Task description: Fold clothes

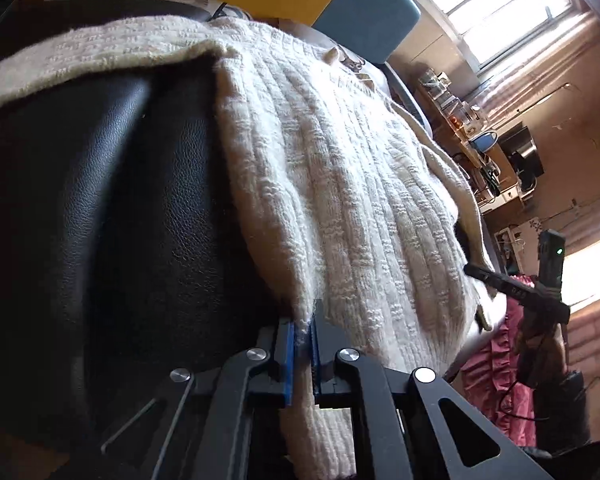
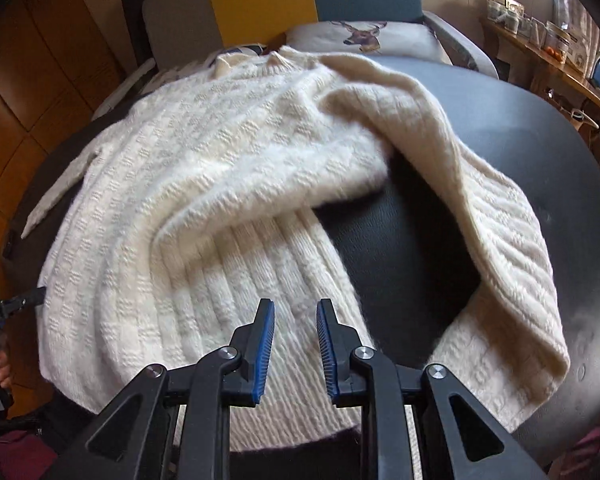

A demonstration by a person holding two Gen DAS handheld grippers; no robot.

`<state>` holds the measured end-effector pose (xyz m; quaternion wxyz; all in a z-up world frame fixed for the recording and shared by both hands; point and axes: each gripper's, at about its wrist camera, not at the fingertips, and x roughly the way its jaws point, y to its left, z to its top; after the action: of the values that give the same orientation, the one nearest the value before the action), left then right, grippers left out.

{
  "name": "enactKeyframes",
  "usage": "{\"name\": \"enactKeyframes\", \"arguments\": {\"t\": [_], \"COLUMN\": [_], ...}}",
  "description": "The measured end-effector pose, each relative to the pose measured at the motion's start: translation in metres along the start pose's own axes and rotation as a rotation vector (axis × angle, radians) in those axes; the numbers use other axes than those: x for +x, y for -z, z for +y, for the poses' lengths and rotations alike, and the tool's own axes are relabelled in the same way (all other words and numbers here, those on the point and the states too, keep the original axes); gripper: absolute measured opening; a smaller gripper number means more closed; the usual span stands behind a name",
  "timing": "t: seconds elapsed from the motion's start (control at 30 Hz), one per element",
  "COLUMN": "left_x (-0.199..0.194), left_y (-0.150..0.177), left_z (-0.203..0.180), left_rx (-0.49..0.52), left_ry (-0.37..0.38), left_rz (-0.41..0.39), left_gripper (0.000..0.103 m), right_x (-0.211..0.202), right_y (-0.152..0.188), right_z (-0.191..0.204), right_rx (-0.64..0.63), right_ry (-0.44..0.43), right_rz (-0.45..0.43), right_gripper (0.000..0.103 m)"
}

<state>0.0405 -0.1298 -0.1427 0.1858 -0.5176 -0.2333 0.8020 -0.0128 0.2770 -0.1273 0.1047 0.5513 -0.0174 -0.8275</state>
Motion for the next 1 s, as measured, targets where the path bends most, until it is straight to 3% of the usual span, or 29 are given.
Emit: {"name": "enactKeyframes", "arguments": {"t": [0.1, 0.17, 0.27, 0.4, 0.47, 0.53, 0.67, 0.8, 0.9, 0.93, 0.97, 1.0], "left_x": [-0.026, -0.043, -0.042, -0.025, -0.018, -0.013, -0.006, -0.004, -0.006, -0.007, -0.007, -0.007], "left_y": [-0.013, -0.02, -0.023, -0.019, -0.019, -0.02, -0.023, -0.022, -0.022, -0.022, -0.022, -0.022], "left_z": [0.013, 0.028, 0.041, 0.035, 0.033, 0.032, 0.032, 0.028, 0.03, 0.031, 0.032, 0.031], "left_rx": [-0.08, -0.122, -0.135, -0.115, -0.113, -0.113, -0.128, -0.109, -0.107, -0.11, -0.113, -0.109], "left_ry": [0.053, 0.045, 0.004, -0.029, -0.036, -0.057, -0.059, -0.069, -0.073, -0.072, -0.071, -0.073], "left_rz": [-0.079, -0.119, -0.095, -0.057, -0.044, -0.037, -0.027, -0.021, -0.02, -0.02, -0.022, -0.024], "left_gripper": [0.006, 0.006, 0.006, 0.007, 0.008, 0.01, 0.017, 0.018, 0.019, 0.019, 0.019, 0.019], "right_x": [0.001, -0.001, -0.01, -0.03, -0.028, -0.014, 0.016, 0.02, 0.019, 0.02, 0.019, 0.019], "right_y": [0.01, 0.019, 0.02, 0.006, -0.003, -0.013, -0.023, -0.017, -0.007, -0.006, -0.004, -0.002], "right_z": [0.004, 0.01, 0.004, -0.012, -0.021, -0.029, -0.028, -0.02, -0.004, -0.003, 0.001, 0.006], "right_rx": [-0.03, -0.088, -0.048, -0.014, -0.005, 0.0, -0.04, -0.05, -0.16, -0.145, -0.147, -0.157], "right_ry": [0.009, 0.031, -0.055, -0.065, -0.076, -0.128, -0.087, -0.042, 0.039, 0.049, 0.063, 0.078], "right_rz": [0.074, 0.097, 0.105, -0.019, -0.035, 0.002, 0.085, 0.068, 0.055, 0.055, 0.048, 0.039], "right_gripper": [0.022, 0.022, 0.022, 0.025, 0.025, 0.025, 0.026, 0.029, 0.028, 0.026, 0.013, 0.008]}}
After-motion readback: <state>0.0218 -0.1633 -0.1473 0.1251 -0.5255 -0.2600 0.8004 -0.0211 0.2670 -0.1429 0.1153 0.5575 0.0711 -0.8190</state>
